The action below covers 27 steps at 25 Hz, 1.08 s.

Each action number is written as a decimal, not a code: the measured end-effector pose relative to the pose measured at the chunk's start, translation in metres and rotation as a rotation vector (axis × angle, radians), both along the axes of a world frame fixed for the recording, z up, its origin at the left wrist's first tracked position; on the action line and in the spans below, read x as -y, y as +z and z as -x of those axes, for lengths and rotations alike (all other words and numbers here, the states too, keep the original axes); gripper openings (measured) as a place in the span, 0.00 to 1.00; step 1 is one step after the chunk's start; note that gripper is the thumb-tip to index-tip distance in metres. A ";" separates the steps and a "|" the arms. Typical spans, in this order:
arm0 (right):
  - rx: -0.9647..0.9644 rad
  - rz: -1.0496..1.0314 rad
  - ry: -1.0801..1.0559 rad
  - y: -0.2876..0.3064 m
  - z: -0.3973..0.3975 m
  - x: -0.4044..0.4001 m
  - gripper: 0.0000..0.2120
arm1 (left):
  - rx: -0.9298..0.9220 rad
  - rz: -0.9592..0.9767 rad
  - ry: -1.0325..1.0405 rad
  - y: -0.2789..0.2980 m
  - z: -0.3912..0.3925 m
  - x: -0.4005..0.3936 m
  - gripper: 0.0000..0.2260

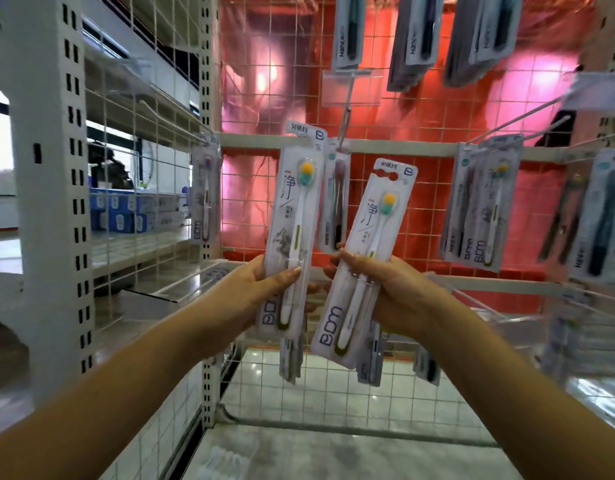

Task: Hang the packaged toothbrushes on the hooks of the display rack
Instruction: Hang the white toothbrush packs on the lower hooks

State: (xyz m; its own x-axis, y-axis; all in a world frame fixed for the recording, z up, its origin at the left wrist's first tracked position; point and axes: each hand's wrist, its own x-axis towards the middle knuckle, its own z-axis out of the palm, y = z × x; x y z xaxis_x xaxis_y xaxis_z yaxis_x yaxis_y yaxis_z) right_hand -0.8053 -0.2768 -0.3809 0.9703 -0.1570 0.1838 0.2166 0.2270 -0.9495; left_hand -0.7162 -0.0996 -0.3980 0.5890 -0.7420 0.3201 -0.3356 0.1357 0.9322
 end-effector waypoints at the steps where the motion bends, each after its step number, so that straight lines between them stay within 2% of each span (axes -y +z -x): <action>1: -0.004 0.011 0.005 -0.005 -0.001 -0.002 0.10 | -0.006 0.012 0.013 -0.004 -0.002 -0.007 0.17; 4: -0.031 0.074 0.029 -0.024 -0.002 -0.009 0.14 | -0.062 0.060 0.044 -0.018 -0.004 -0.026 0.15; 6: -0.035 0.103 0.033 -0.039 -0.002 -0.015 0.13 | -0.079 0.063 0.083 -0.031 -0.005 -0.035 0.16; 8: -0.021 0.088 0.033 -0.051 -0.003 -0.019 0.14 | -0.116 0.084 0.103 -0.043 -0.006 -0.041 0.19; 10: 0.006 0.079 0.022 -0.060 -0.005 -0.019 0.16 | -0.173 0.113 0.109 -0.053 -0.008 -0.044 0.28; 11: 0.023 0.075 0.010 -0.064 -0.006 -0.018 0.16 | -0.189 0.123 0.115 -0.057 -0.008 -0.046 0.29; 13: 0.049 0.063 -0.019 -0.070 -0.007 -0.016 0.16 | -0.201 0.138 0.128 -0.064 -0.007 -0.048 0.23; 17: 0.035 0.088 -0.034 -0.089 -0.004 -0.016 0.20 | -0.239 0.121 0.135 -0.080 -0.006 -0.047 0.21; 22: -0.017 0.048 -0.006 -0.110 0.002 -0.010 0.13 | -0.349 0.109 0.138 -0.111 -0.007 -0.048 0.20; 25: -0.047 0.029 0.020 -0.116 0.001 -0.006 0.14 | -0.394 0.048 0.096 -0.127 -0.004 -0.048 0.37; 27: -0.058 0.029 0.033 -0.119 0.000 -0.006 0.17 | -0.420 0.007 0.076 -0.136 -0.003 -0.046 0.37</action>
State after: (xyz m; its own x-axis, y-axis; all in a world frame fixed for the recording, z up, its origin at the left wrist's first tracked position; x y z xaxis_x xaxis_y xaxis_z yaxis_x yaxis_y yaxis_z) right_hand -0.8050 -0.2712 -0.4995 0.9841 -0.1203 0.1309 0.1537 0.2048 -0.9667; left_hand -0.7137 -0.0538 -0.5336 0.7223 -0.6901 0.0452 0.0640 0.1319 0.9892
